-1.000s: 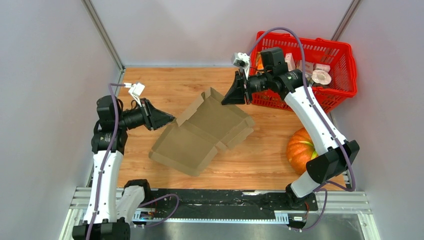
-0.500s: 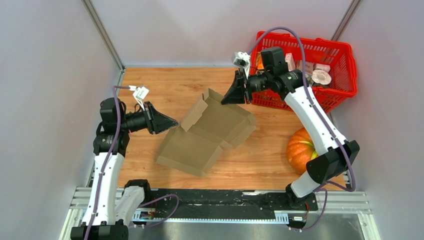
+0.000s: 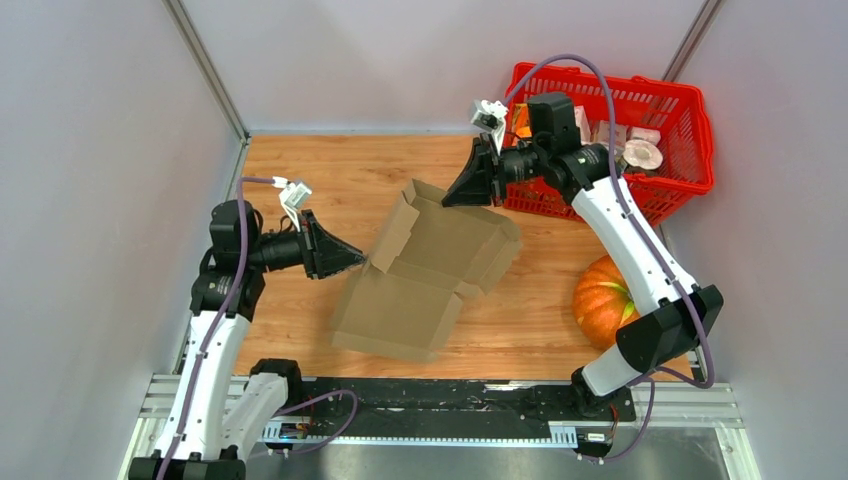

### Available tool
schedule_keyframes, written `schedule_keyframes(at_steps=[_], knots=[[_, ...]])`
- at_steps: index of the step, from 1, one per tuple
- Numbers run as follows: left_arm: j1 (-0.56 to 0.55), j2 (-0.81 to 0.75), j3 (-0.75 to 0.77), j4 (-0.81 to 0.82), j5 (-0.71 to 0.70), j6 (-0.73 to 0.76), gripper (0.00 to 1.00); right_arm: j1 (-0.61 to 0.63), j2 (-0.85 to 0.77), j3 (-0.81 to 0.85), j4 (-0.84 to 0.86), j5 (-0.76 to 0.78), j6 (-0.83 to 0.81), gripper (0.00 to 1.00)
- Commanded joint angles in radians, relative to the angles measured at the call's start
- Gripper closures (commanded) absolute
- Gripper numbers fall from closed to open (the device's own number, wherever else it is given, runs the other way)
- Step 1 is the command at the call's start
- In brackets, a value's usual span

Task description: Fold the paper box

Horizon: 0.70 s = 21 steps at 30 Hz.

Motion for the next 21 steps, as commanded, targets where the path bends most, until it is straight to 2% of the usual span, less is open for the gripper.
schedule_keyframes(at_steps=[1, 3, 6, 11, 17, 18, 21], knots=[[-0.038, -0.015, -0.034, 0.154, 0.033, -0.072, 0.65, -0.004, -0.049, -0.008, 0.106, -0.044, 0.063, 1.00], [-0.057, -0.019, -0.049, 0.208, 0.033, -0.105, 0.66, -0.004, -0.049, -0.011, 0.109, -0.044, 0.065, 1.00], [-0.092, -0.005, -0.029, 0.164, 0.013, -0.069, 0.68, -0.004, -0.052, -0.014, 0.124, -0.046, 0.079, 1.00], [-0.178, 0.032, -0.015, 0.158, -0.039, -0.052, 0.68, 0.004, -0.076, -0.063, 0.253, -0.062, 0.168, 1.00], [-0.210, 0.058, -0.018, 0.153, -0.067, -0.041, 0.70, 0.004, -0.087, -0.080, 0.288, -0.087, 0.195, 1.00], [-0.215, 0.061, -0.017, 0.153, -0.070, -0.042, 0.69, 0.004, -0.095, -0.093, 0.358, -0.092, 0.242, 1.00], [-0.241, 0.067, -0.009, 0.151, -0.092, -0.038, 0.59, 0.005, -0.104, -0.123, 0.459, -0.099, 0.327, 1.00]])
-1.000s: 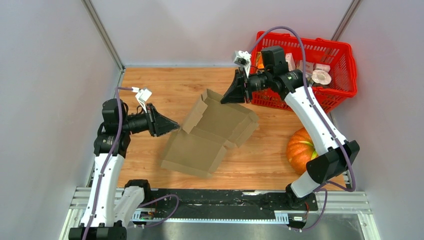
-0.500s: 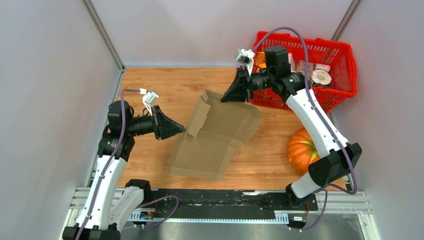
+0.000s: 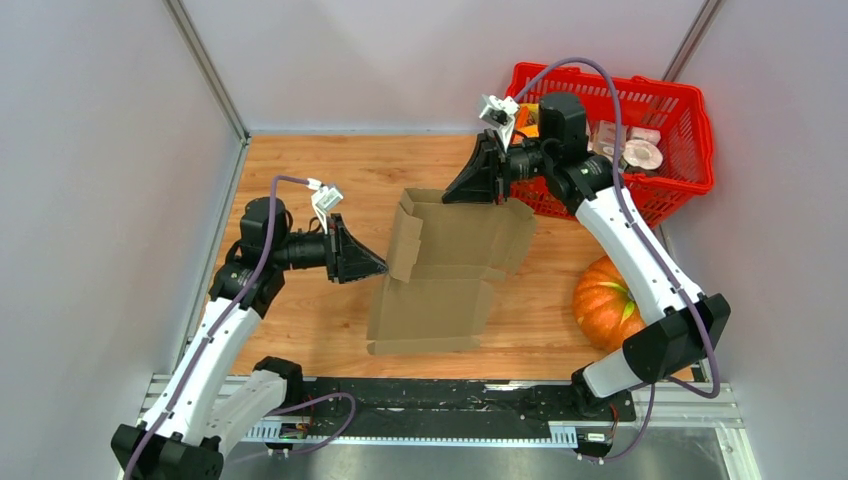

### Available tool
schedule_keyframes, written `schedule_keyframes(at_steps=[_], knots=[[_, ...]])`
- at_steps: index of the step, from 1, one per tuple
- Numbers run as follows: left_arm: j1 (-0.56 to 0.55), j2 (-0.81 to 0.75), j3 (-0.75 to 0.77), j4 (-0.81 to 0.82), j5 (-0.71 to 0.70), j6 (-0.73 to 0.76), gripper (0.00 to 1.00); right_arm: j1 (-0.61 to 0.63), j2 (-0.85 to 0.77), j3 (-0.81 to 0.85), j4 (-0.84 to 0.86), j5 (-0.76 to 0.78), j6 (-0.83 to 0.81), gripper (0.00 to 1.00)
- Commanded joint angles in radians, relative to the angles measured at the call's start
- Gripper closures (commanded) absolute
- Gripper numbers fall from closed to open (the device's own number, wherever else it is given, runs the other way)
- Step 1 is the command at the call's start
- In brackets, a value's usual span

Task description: Fold the paper box

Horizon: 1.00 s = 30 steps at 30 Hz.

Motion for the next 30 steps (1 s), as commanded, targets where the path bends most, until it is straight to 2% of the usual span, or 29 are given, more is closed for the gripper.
schedule_keyframes(at_steps=[1, 6, 12, 14, 18, 25, 28, 29, 30], knots=[[-0.036, 0.004, 0.033, 0.037, -0.031, 0.020, 0.56, 0.009, -0.049, -0.020, 0.184, -0.044, 0.129, 1.00], [-0.062, 0.017, 0.012, 0.135, -0.042, -0.036, 0.54, 0.016, -0.054, -0.014, 0.184, -0.046, 0.131, 1.00], [-0.136, 0.045, 0.025, 0.248, -0.052, -0.091, 0.58, 0.030, -0.055, -0.025, 0.186, -0.041, 0.132, 1.00], [-0.153, 0.051, 0.032, 0.264, -0.066, -0.099, 0.67, 0.032, -0.055, -0.027, 0.186, -0.039, 0.131, 1.00], [-0.176, 0.045, 0.052, 0.191, -0.115, -0.055, 0.84, 0.033, -0.057, -0.030, 0.193, -0.038, 0.134, 1.00], [-0.181, -0.015, 0.087, 0.034, -0.247, 0.026, 1.00, 0.035, -0.064, -0.054, 0.175, -0.021, 0.105, 1.00], [-0.181, -0.049, 0.104, -0.047, -0.334, 0.062, 0.99, 0.036, -0.067, -0.060, 0.106, 0.016, 0.051, 1.00], [-0.181, -0.062, 0.113, -0.114, -0.371, 0.083, 0.95, 0.036, -0.066, -0.057, 0.082, 0.030, 0.010, 1.00], [-0.181, -0.076, 0.117, -0.141, -0.407, 0.091, 0.79, 0.036, -0.064, -0.053, 0.036, 0.046, -0.007, 1.00]])
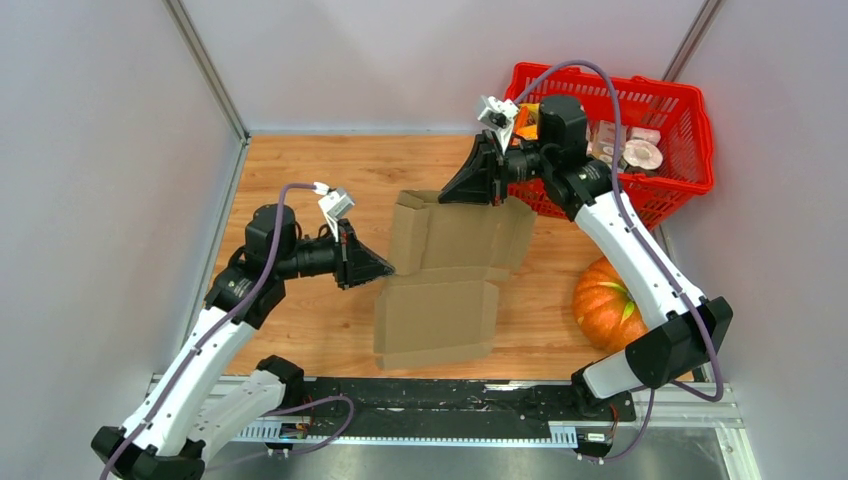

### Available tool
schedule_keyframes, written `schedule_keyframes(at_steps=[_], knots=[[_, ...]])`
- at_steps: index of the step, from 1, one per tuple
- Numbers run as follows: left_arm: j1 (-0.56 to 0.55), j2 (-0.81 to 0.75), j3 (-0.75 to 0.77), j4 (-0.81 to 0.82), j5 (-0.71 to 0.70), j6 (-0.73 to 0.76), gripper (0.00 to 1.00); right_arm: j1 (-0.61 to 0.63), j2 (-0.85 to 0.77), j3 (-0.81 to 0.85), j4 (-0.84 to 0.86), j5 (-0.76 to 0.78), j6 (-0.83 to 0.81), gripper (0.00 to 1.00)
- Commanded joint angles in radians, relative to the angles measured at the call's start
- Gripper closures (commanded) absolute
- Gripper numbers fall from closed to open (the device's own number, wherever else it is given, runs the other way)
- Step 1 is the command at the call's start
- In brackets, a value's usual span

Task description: Fold the paper box

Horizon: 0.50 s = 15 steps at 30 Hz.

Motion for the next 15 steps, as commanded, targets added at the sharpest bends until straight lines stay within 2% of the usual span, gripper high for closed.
schedule_keyframes(at_steps=[1, 4, 7, 11, 15], knots=[[-0.001, -0.062, 0.084, -0.133, -0.261, 0.086, 0.72, 0.020, -0.032, 0.000, -0.122, 0.084, -0.095, 1.00], [-0.001, -0.150, 0.071, -0.194, -0.422, 0.079, 0.59, 0.019, -0.037, -0.010, -0.130, 0.158, -0.101, 1.00], [0.001, -0.250, 0.058, -0.231, -0.550, 0.063, 0.58, 0.015, -0.032, -0.011, -0.122, 0.168, -0.092, 1.00], [0.001, -0.339, 0.042, -0.301, -0.609, 0.060, 0.58, 0.008, -0.028, -0.005, -0.116, 0.151, -0.079, 1.00], [0.001, -0.312, 0.041, -0.375, -0.665, 0.066, 0.62, 0.005, -0.032, -0.010, -0.074, 0.140, -0.050, 1.00]])
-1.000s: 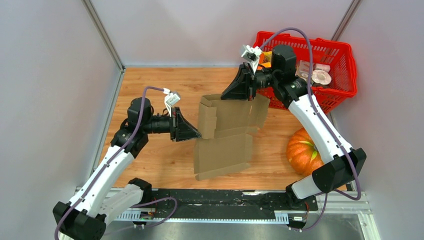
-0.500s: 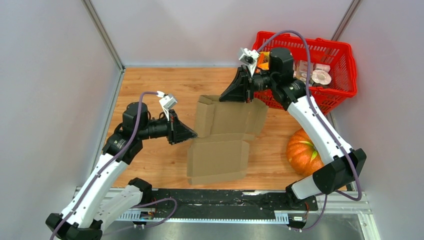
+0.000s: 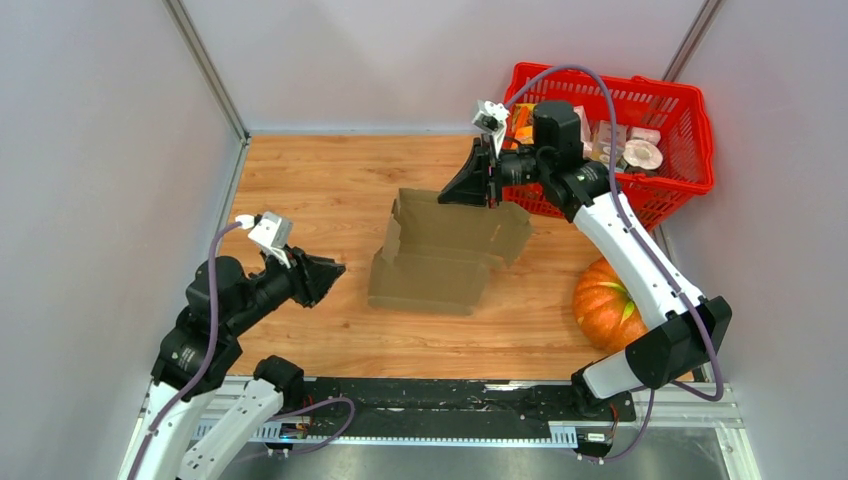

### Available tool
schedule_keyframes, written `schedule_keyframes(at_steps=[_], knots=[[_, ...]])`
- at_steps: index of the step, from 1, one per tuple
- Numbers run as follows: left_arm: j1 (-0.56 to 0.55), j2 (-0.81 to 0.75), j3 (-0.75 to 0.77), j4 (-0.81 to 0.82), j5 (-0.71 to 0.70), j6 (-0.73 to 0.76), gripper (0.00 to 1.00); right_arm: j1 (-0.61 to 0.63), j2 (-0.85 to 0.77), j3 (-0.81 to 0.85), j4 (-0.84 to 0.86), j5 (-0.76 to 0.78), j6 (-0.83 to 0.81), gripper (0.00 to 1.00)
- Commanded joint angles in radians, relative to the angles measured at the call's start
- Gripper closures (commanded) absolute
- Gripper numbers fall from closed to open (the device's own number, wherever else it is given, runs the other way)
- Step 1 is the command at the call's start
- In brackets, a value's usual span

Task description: Fold the paper box

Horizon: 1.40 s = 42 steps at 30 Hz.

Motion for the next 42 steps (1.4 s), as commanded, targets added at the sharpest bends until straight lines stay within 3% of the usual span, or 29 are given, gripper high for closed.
schedule_keyframes(at_steps=[1, 6, 10, 18, 22, 27, 35, 39, 42], knots=[[0.001, 0.051, 0.003, -0.102, -0.118, 0.012, 0.62, -0.004, -0.033, -0.002, 0.053, -0.007, 0.032, 1.00], [0.001, 0.082, -0.025, 0.072, -0.007, -0.046, 0.57, 0.003, -0.027, -0.008, 0.058, 0.084, 0.078, 1.00], [-0.002, 0.142, 0.000, 0.191, 0.026, -0.088, 0.55, 0.037, -0.008, 0.003, -0.027, 0.329, 0.044, 1.00], [-0.045, 0.317, 0.032, 0.280, -0.078, -0.085, 0.58, 0.126, 0.061, -0.006, -0.134, 0.537, -0.104, 1.00], [-0.052, 0.367, 0.028, 0.286, -0.117, -0.098, 0.62, 0.199, 0.078, -0.070, -0.105, 0.675, -0.221, 1.00], [-0.054, 0.378, -0.014, 0.347, -0.103, -0.112, 0.50, 0.206, 0.119, -0.097, -0.059, 0.652, -0.240, 1.00], [-0.054, 0.441, -0.043, 0.264, -0.111, -0.074, 0.56, 0.204, 0.191, -0.038, -0.067, 0.582, -0.183, 1.00], [-0.057, 0.409, -0.132, 0.293, -0.101, -0.066, 0.43, 0.184, 0.197, -0.026, -0.064, 0.487, -0.166, 1.00], [-0.065, 0.415, -0.150, 0.284, -0.120, -0.071, 0.43, 0.177, 0.204, -0.003, -0.082, 0.442, -0.161, 1.00]])
